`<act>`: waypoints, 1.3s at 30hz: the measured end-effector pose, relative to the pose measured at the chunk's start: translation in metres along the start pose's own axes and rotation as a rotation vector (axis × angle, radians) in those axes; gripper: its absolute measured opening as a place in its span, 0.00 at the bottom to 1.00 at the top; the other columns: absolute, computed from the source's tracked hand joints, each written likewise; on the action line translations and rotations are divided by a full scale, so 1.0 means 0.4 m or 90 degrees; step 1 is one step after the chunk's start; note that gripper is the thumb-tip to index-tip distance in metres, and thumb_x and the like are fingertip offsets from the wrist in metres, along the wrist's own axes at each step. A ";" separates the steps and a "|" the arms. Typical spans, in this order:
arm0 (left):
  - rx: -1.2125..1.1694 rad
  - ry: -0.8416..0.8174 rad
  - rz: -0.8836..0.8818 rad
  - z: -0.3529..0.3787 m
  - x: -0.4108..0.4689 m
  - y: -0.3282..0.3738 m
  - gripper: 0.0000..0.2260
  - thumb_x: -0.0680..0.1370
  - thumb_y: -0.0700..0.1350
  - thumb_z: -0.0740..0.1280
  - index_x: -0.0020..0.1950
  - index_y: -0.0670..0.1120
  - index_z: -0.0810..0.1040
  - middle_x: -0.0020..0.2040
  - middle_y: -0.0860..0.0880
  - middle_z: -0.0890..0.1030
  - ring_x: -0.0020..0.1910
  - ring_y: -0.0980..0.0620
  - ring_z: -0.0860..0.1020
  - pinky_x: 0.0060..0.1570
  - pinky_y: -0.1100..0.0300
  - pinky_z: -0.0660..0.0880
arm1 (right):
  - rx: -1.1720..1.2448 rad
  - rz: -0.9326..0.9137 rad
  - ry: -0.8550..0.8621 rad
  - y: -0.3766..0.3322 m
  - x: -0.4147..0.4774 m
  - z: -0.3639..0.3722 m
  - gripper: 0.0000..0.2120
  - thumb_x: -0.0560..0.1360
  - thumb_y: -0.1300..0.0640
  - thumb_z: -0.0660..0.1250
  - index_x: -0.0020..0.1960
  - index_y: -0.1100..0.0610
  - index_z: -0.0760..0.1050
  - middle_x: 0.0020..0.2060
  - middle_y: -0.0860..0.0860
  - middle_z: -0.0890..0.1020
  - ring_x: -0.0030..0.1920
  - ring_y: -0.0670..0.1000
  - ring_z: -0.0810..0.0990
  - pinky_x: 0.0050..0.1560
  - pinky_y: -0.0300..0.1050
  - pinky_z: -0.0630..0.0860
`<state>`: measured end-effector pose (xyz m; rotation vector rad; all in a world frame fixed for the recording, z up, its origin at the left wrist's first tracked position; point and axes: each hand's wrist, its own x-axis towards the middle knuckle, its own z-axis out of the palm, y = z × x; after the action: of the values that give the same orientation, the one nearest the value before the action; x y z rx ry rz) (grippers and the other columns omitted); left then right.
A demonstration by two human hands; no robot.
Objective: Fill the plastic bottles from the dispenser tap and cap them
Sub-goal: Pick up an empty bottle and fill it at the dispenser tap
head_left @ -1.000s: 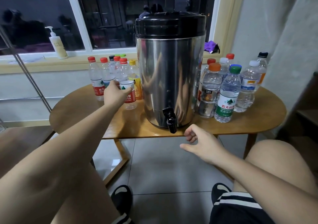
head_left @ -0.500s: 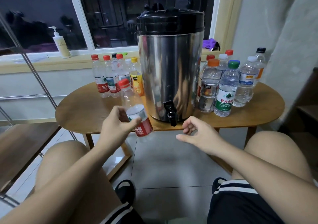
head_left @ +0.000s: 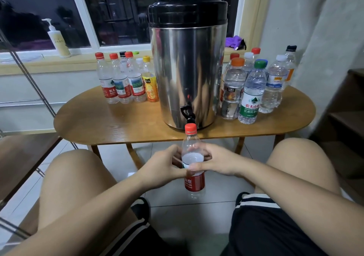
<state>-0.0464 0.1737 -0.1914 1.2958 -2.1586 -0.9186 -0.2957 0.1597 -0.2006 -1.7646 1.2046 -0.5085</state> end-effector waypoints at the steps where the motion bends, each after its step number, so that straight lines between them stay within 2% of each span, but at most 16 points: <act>1: 0.011 0.008 0.005 -0.007 0.003 0.002 0.23 0.72 0.60 0.82 0.60 0.56 0.78 0.55 0.58 0.86 0.52 0.61 0.85 0.50 0.60 0.83 | 0.002 -0.001 0.007 0.004 0.000 -0.001 0.38 0.64 0.29 0.83 0.70 0.39 0.76 0.65 0.45 0.85 0.67 0.44 0.82 0.73 0.55 0.78; 5: -0.045 0.079 0.019 -0.048 0.006 0.018 0.25 0.76 0.57 0.81 0.69 0.57 0.76 0.60 0.59 0.84 0.57 0.62 0.84 0.56 0.58 0.81 | -0.061 0.008 0.043 0.011 -0.005 -0.003 0.37 0.62 0.28 0.82 0.65 0.41 0.77 0.61 0.42 0.86 0.63 0.42 0.84 0.70 0.54 0.80; 9: -0.074 0.136 0.100 -0.066 -0.006 0.036 0.22 0.81 0.56 0.75 0.73 0.59 0.76 0.64 0.62 0.84 0.64 0.60 0.82 0.60 0.55 0.80 | -0.208 0.028 0.026 -0.006 -0.028 0.000 0.28 0.66 0.30 0.81 0.59 0.40 0.77 0.53 0.38 0.85 0.54 0.40 0.83 0.59 0.48 0.82; 12: -0.018 0.142 0.169 -0.063 -0.011 0.034 0.16 0.84 0.49 0.73 0.72 0.58 0.81 0.64 0.61 0.84 0.66 0.56 0.81 0.58 0.55 0.81 | -0.258 0.026 0.004 -0.012 -0.034 0.005 0.26 0.68 0.29 0.79 0.57 0.39 0.73 0.52 0.37 0.81 0.53 0.43 0.82 0.51 0.43 0.79; 16: 0.042 0.122 0.199 -0.057 -0.001 0.016 0.14 0.84 0.44 0.73 0.68 0.56 0.85 0.63 0.61 0.84 0.65 0.56 0.81 0.57 0.55 0.81 | -0.317 0.021 0.017 -0.015 -0.033 -0.003 0.25 0.69 0.32 0.80 0.53 0.41 0.70 0.47 0.40 0.78 0.47 0.41 0.78 0.42 0.42 0.74; 19: 0.060 0.113 0.180 -0.059 0.006 0.005 0.15 0.83 0.47 0.74 0.69 0.58 0.84 0.61 0.62 0.84 0.63 0.57 0.82 0.58 0.56 0.80 | -0.314 0.012 0.040 -0.009 -0.029 -0.002 0.26 0.68 0.33 0.81 0.56 0.42 0.73 0.50 0.42 0.81 0.49 0.44 0.80 0.46 0.45 0.78; 21: 0.076 0.136 0.169 -0.061 0.008 0.004 0.15 0.81 0.53 0.73 0.68 0.58 0.85 0.57 0.61 0.83 0.58 0.57 0.82 0.55 0.59 0.78 | -0.312 0.004 0.048 -0.008 -0.028 0.001 0.29 0.67 0.32 0.81 0.60 0.41 0.75 0.54 0.42 0.81 0.52 0.45 0.81 0.50 0.46 0.80; 24: 0.083 0.181 0.142 -0.057 0.009 0.009 0.14 0.79 0.62 0.72 0.60 0.57 0.86 0.50 0.59 0.82 0.50 0.58 0.81 0.49 0.61 0.75 | -0.309 0.002 0.061 -0.012 -0.031 0.004 0.29 0.66 0.31 0.81 0.60 0.39 0.74 0.54 0.42 0.81 0.52 0.44 0.80 0.48 0.45 0.78; 27: 0.111 0.209 0.098 -0.047 0.009 0.001 0.16 0.78 0.69 0.71 0.50 0.57 0.83 0.44 0.58 0.84 0.46 0.57 0.82 0.45 0.55 0.79 | -0.332 0.023 0.049 -0.012 -0.030 0.007 0.32 0.65 0.30 0.80 0.63 0.37 0.72 0.57 0.43 0.80 0.54 0.46 0.80 0.51 0.49 0.81; 29: 0.115 0.203 0.104 -0.046 0.007 0.002 0.19 0.78 0.71 0.70 0.54 0.58 0.83 0.49 0.59 0.85 0.50 0.57 0.82 0.48 0.53 0.82 | -0.339 0.029 0.038 -0.009 -0.030 0.008 0.36 0.65 0.29 0.80 0.67 0.37 0.70 0.63 0.44 0.80 0.59 0.49 0.81 0.58 0.52 0.82; 32: 0.113 0.124 0.172 -0.047 0.000 0.023 0.21 0.82 0.63 0.72 0.73 0.60 0.78 0.67 0.63 0.78 0.66 0.60 0.78 0.59 0.59 0.81 | -0.333 0.040 0.027 -0.010 -0.033 0.005 0.42 0.67 0.29 0.79 0.75 0.37 0.65 0.67 0.47 0.78 0.62 0.53 0.80 0.62 0.55 0.82; 33: 0.111 0.100 0.191 -0.045 -0.001 0.026 0.21 0.83 0.59 0.72 0.75 0.60 0.77 0.70 0.63 0.76 0.69 0.60 0.77 0.62 0.59 0.80 | -0.332 0.042 0.030 -0.009 -0.033 0.003 0.42 0.67 0.30 0.79 0.75 0.37 0.65 0.67 0.47 0.78 0.61 0.53 0.81 0.61 0.54 0.83; 36: 0.107 0.086 0.207 -0.040 0.004 0.020 0.17 0.84 0.46 0.72 0.72 0.59 0.81 0.68 0.63 0.78 0.68 0.57 0.78 0.62 0.56 0.81 | -0.327 0.036 0.033 -0.004 -0.032 -0.003 0.40 0.66 0.29 0.79 0.71 0.35 0.66 0.66 0.47 0.80 0.59 0.51 0.81 0.60 0.54 0.83; 39: 0.108 0.115 0.200 -0.043 0.008 0.010 0.13 0.83 0.45 0.73 0.67 0.58 0.84 0.63 0.62 0.82 0.63 0.56 0.81 0.57 0.54 0.82 | -0.331 0.036 0.028 0.004 -0.030 -0.002 0.39 0.65 0.28 0.79 0.70 0.35 0.67 0.66 0.45 0.79 0.60 0.51 0.81 0.59 0.54 0.83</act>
<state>-0.0387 0.1671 -0.1767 1.0268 -2.2472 -0.4843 -0.3024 0.1698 -0.1996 -2.1490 1.5091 -0.2074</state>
